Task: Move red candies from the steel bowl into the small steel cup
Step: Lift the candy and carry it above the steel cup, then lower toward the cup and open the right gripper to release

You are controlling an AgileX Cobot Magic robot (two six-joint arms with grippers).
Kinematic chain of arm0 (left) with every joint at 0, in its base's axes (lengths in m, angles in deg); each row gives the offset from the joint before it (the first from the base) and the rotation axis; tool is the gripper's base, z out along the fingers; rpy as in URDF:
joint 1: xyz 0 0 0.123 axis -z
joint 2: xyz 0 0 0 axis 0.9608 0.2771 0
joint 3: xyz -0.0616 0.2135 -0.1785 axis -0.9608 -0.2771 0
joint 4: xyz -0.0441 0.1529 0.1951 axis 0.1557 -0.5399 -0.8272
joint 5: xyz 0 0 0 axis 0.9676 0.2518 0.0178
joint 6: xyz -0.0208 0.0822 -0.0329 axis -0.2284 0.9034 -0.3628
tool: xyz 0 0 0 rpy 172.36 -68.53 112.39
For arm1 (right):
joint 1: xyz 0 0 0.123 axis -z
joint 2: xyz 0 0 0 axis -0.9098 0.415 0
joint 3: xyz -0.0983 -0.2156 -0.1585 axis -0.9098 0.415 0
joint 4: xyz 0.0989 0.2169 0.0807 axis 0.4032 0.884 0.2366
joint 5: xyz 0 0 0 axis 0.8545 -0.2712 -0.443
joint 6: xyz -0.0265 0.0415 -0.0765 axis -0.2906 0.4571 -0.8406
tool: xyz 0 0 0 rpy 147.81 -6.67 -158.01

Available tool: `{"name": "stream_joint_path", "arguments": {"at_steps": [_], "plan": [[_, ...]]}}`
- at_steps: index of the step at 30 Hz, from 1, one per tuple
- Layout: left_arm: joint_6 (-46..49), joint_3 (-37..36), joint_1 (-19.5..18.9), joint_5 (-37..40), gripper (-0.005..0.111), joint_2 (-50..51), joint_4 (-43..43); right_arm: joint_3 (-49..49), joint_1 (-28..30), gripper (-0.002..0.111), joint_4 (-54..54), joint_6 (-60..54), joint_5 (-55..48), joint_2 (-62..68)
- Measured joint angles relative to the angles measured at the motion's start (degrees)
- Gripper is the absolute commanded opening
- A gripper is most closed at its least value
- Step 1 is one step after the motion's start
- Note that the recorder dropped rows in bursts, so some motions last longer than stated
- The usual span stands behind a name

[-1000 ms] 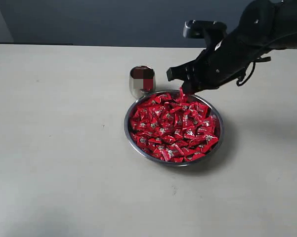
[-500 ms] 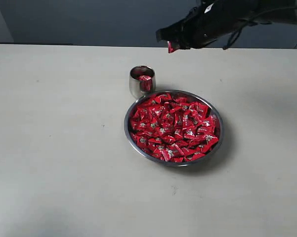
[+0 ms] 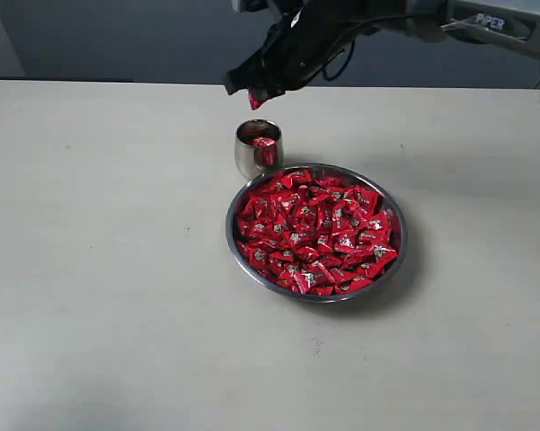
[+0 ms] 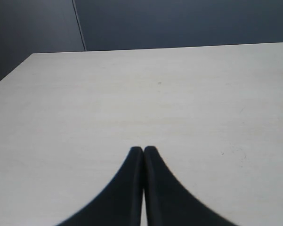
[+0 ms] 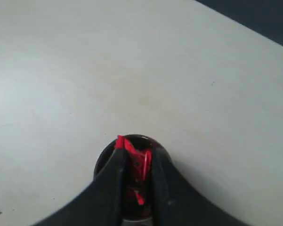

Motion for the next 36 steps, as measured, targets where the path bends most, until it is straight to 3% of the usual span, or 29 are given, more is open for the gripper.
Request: {"name": "stream_joint_path", "arguments": {"at_steps": [9, 36], "plan": [[0.0, 0.0, 0.0, 0.0, 0.000, 0.0, 0.0, -0.1, -2.1, -0.001, -11.8, 5.4, -0.2, 2.4], [0.0, 0.0, 0.0, 0.0, 0.000, 0.0, 0.0, -0.2, -2.2, -0.001, -10.2, 5.7, 2.6, 2.8]]}}
